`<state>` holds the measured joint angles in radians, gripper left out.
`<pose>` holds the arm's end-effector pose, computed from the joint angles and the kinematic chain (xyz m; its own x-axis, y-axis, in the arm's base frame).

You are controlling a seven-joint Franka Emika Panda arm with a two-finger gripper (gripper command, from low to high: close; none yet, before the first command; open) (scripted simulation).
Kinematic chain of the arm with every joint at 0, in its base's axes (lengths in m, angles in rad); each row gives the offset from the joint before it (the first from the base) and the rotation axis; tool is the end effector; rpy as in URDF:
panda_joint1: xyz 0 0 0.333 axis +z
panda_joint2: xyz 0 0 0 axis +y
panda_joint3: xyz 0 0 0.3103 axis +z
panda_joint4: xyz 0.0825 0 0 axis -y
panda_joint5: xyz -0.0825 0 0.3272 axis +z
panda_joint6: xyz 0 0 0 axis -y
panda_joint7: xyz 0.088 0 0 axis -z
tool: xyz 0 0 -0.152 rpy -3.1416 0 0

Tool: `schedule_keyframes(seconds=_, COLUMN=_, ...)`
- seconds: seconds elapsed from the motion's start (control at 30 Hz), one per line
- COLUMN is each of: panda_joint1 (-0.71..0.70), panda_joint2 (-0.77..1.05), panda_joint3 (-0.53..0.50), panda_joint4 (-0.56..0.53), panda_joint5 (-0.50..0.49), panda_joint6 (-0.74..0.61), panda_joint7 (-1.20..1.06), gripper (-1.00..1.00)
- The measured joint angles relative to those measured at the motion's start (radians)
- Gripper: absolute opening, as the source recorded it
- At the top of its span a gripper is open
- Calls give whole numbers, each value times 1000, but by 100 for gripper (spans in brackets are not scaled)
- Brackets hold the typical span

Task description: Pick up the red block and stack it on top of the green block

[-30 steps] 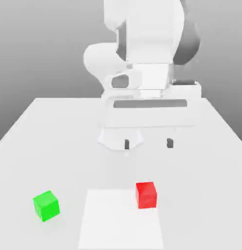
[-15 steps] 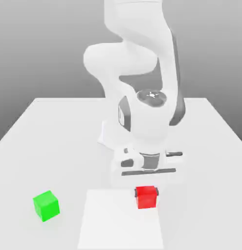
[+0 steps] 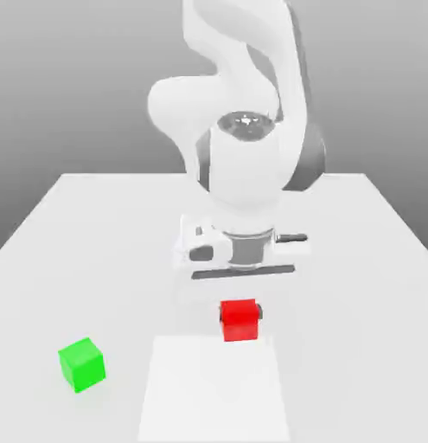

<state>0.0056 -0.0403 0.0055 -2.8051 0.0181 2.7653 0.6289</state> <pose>0.3551 0.0034 0.2205 0.8053 -0.5929 -0.0034 -0.5929 -0.8053 -0.0055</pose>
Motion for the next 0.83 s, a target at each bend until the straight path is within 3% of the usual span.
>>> schedule_keyframes(seconds=0.5, panda_joint1=-297, panda_joint2=32, panda_joint3=-197, panda_joint4=154, panda_joint5=-17, panda_joint6=-124, panda_joint7=-657, gripper=-100)
schedule_keyframes(seconds=0.7, panda_joint1=-337, panda_joint2=204, panda_joint3=-154, panda_joint4=173, panda_joint5=57, panda_joint6=28, panda_joint7=-755, gripper=-100)
schedule_keyframes(seconds=0.73, panda_joint1=-341, panda_joint2=226, panda_joint3=-148, panda_joint4=174, panda_joint5=66, panda_joint6=48, panda_joint7=-762, gripper=100)
schedule_keyframes(seconds=0.83, panda_joint1=-341, panda_joint2=226, panda_joint3=-148, panda_joint4=174, panda_joint5=66, panda_joint6=48, panda_joint7=-762, gripper=100)
